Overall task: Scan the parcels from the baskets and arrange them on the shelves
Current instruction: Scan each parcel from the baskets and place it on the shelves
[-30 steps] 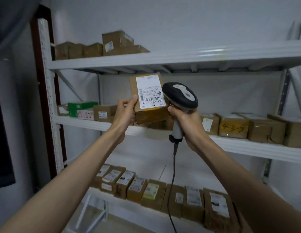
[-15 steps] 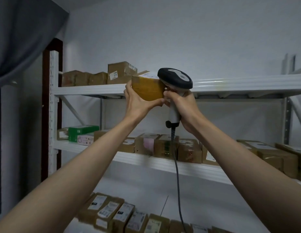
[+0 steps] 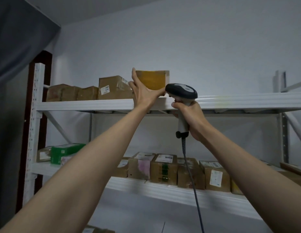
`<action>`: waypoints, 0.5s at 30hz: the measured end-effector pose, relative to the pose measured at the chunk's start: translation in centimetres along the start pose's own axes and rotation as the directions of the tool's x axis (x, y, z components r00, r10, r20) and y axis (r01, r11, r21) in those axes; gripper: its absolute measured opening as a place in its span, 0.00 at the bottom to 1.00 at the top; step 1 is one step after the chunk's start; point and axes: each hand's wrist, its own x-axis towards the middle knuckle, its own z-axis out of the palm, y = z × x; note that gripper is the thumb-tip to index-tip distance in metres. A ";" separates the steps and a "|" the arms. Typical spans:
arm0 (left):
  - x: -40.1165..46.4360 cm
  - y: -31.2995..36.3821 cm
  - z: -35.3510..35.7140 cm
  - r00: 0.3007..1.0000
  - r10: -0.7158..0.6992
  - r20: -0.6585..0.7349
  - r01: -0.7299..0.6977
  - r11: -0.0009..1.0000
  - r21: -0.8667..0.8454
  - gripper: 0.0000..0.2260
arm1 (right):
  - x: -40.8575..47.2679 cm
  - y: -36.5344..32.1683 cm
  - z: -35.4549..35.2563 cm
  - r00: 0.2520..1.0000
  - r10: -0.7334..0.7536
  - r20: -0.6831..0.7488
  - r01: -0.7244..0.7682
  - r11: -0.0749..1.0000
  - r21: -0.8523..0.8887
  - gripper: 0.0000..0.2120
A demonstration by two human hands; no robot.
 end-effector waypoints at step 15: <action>5.9 -4.5 4.0 0.996 0.023 0.090 -0.069 0.840 0.539 0.48 | 1.8 1.8 -3.1 1.000 0.025 -0.003 -0.025 0.999 0.021 0.11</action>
